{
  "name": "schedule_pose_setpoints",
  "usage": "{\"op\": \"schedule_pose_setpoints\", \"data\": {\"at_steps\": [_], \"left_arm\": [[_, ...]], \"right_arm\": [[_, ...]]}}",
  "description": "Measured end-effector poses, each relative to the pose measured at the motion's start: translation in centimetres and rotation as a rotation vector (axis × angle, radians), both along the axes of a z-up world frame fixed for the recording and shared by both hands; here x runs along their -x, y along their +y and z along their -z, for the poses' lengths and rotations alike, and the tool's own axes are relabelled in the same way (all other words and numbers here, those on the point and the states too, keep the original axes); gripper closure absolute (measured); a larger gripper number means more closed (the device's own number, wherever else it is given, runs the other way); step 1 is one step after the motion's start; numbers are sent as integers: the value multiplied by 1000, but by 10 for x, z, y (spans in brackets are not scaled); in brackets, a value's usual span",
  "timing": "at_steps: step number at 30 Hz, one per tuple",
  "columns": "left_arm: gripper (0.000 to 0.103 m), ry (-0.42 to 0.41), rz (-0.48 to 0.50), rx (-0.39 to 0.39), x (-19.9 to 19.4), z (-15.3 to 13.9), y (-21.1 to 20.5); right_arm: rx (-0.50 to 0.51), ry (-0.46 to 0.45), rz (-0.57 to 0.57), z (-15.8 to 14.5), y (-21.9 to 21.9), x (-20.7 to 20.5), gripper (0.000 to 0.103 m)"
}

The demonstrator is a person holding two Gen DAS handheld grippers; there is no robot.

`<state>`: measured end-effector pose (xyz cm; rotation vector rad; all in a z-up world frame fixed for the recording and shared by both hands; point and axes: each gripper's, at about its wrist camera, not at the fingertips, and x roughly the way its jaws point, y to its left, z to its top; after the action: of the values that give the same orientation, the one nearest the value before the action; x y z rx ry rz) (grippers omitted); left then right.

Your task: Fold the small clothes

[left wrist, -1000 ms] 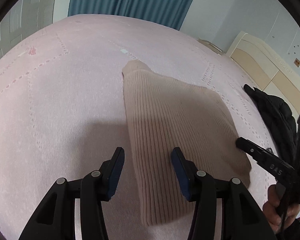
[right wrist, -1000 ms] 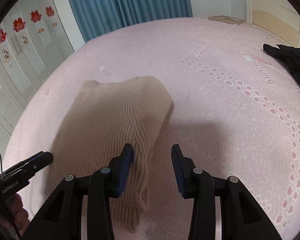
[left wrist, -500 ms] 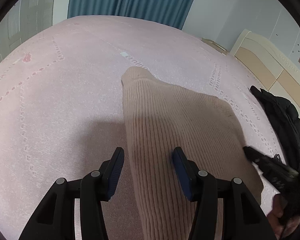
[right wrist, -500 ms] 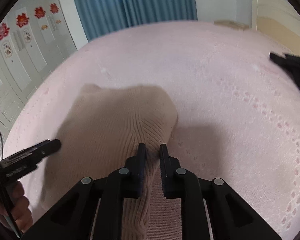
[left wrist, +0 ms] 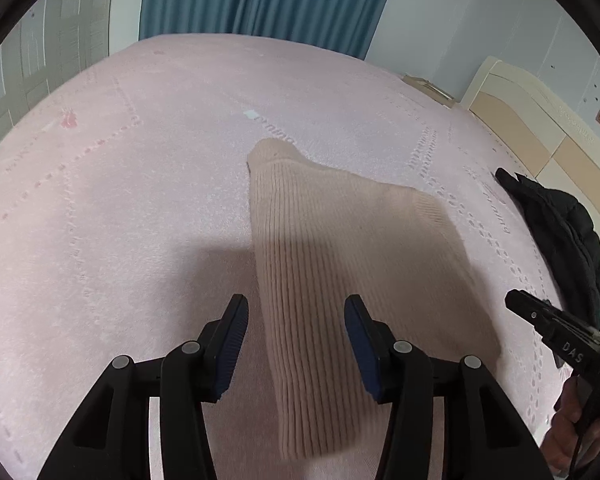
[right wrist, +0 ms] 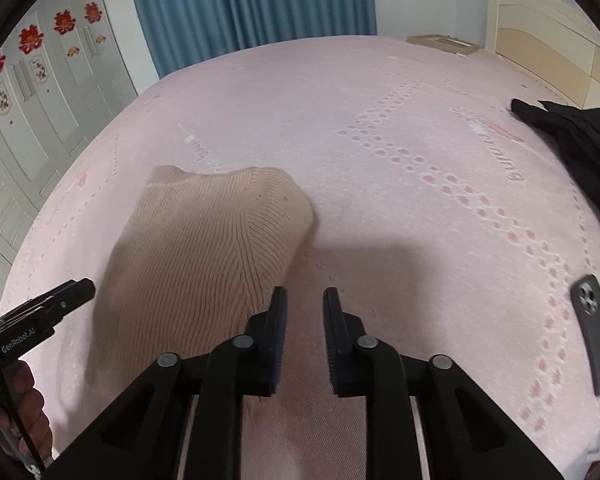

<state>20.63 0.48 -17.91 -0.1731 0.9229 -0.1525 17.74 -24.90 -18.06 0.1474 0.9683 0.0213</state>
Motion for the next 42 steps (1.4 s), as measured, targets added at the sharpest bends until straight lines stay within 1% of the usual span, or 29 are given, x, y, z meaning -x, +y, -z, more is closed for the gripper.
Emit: {"op": "schedule_pose_setpoints", "data": {"at_steps": [1, 3, 4, 5, 7, 10, 11, 12, 13, 14, 16, 18, 19, 21, 23, 24, 28, 33, 42], "left_arm": [[55, -2, -2, -6, 4, -4, 0], [55, -4, -3, -7, 17, -18, 0], [55, -3, -3, -9, 22, -23, 0], [55, -2, -8, -18, 29, -30, -1], [54, -15, -26, -27, 44, -46, 0], [46, -40, -40, -37, 66, -69, 1], [43, -58, -45, -48, 75, -78, 0], [37, -78, -51, -61, 85, -87, -1], [34, -93, -56, -70, 92, -93, -1], [31, -111, -62, -81, 102, -101, -2], [29, -135, -68, -94, 117, -115, -3], [25, -156, -72, -103, 134, -128, -5], [25, -158, -74, -107, 138, -133, -6], [23, -167, -78, -129, 151, -142, -10], [20, -174, -70, -151, 164, -149, -13], [20, -174, -64, -154, 169, -151, -15], [20, -198, -77, -154, 187, -157, -14], [20, -191, -82, -145, 204, -157, -15], [19, -206, -83, -147, 224, -163, -15]], "right_arm": [[7, 3, 0, -5, -1, 5, 71], [32, -11, -3, -19, -2, 17, 69], [54, -13, -5, -26, -2, 23, 65], [75, -13, -4, -32, -1, 28, 58], [93, -27, 7, -48, -3, 42, 54], [105, -46, 27, -71, -5, 61, 45], [107, -52, 32, -78, -6, 67, 40], [106, -60, 35, -86, -6, 74, 37], [104, -65, 36, -92, -6, 80, 30], [100, -73, 33, -99, -6, 87, 25], [103, -83, 34, -113, -5, 100, 21], [116, -95, 46, -124, -5, 113, 14], [125, -103, 56, -130, -6, 121, 8], [147, -124, 80, -138, -6, 136, 6], [143, -143, 83, -144, -7, 150, 1], [142, -153, 82, -148, -7, 158, 0], [156, -180, 87, -159, -8, 182, 0], [140, -178, 66, -163, -8, 203, 0], [132, -182, 50, -166, -1, 221, 0]]}}
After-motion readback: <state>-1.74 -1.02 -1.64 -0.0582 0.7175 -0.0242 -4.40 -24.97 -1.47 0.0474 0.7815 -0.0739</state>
